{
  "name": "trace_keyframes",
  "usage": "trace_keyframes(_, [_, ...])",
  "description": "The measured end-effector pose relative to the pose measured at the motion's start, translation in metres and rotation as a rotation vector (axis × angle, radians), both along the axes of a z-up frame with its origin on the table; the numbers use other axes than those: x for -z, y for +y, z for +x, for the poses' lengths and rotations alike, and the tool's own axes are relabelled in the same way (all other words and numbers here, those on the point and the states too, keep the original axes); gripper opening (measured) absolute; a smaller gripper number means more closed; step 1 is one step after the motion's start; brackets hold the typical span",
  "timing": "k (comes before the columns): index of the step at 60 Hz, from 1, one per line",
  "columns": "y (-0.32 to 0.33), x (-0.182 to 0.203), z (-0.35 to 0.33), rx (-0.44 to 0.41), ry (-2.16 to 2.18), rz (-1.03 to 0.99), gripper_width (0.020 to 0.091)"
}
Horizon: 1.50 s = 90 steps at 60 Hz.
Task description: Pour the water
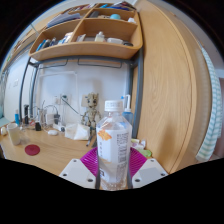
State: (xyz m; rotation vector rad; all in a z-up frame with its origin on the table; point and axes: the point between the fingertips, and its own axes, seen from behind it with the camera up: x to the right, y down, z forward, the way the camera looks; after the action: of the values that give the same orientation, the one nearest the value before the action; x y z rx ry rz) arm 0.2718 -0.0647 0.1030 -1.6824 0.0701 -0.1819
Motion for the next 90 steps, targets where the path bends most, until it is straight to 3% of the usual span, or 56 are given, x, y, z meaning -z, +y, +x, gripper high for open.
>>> trace_keyframes(13, [0.011,-0.029,-0.058,-0.081,-0.318,-0.046,0.0367])
trace_keyframes(28, [0.049,-0.081,-0.184,-0.231,-0.985,-0.014,0.0368])
trace_keyframes(37, [0.068,-0.093,-0.268,-0.276,-1.353,0.033,0.037])
trace_keyframes(62, [0.084,-0.091,-0.389,-0.282,-2.132,0.143,0.037])
trace_keyframes(68, [0.086,-0.089,-0.395,-0.239,-2.23,0.113,0.0369])
trace_keyframes(90, [0.086,-0.074,-0.407,-0.246,-2.304,0.109,0.0369])
